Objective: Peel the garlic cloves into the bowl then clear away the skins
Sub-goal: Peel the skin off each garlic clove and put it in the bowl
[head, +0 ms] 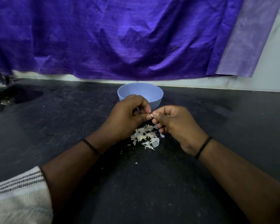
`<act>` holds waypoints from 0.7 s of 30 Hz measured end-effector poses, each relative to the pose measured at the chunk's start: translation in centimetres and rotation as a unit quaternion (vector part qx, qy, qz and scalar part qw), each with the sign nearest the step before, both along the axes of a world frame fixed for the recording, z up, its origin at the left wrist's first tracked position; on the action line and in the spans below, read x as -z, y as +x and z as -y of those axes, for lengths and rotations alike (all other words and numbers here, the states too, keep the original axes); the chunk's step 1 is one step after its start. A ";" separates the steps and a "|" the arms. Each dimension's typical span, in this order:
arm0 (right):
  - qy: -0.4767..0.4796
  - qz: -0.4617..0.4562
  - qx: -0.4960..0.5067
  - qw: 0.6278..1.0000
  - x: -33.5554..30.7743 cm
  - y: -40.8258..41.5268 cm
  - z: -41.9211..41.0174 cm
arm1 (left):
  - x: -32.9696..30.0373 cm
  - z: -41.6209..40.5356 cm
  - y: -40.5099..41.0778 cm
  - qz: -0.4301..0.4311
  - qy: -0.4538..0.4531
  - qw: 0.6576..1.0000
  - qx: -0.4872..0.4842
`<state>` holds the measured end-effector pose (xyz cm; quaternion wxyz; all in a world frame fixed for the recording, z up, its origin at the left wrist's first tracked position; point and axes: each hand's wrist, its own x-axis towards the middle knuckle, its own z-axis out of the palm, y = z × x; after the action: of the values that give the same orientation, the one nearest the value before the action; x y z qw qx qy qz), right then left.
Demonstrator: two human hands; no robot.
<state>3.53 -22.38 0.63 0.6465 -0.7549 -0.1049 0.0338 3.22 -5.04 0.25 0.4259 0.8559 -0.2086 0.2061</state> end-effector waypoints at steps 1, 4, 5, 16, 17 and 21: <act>-0.002 0.001 -0.003 1.000 -0.1 0.0 0.0 | -0.1 -0.1 0.0 0.001 0.008 1.000 0.003; 0.001 -0.008 -0.005 1.000 -0.1 0.0 0.1 | -0.3 -0.2 0.1 0.006 0.014 1.000 0.007; 0.006 -0.014 -0.007 1.000 -0.1 0.0 0.0 | -0.3 -0.2 0.1 0.012 0.019 1.000 0.009; 0.136 -0.109 -0.020 0.984 0.1 -0.7 -1.0 | -0.2 -0.3 0.2 0.079 0.058 0.995 0.024; 0.150 -0.114 -0.017 0.982 0.1 -0.8 -1.1 | -0.2 -0.3 0.2 0.083 0.055 0.995 0.024; 0.191 -0.117 -0.004 0.975 0.2 -1.1 -1.4 | -0.1 -0.1 0.0 0.112 0.037 0.993 0.008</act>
<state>2.45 -20.95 0.45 0.7861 -0.6081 -0.0363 0.1043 3.25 -4.91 0.36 0.3700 0.8408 -0.2692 0.2892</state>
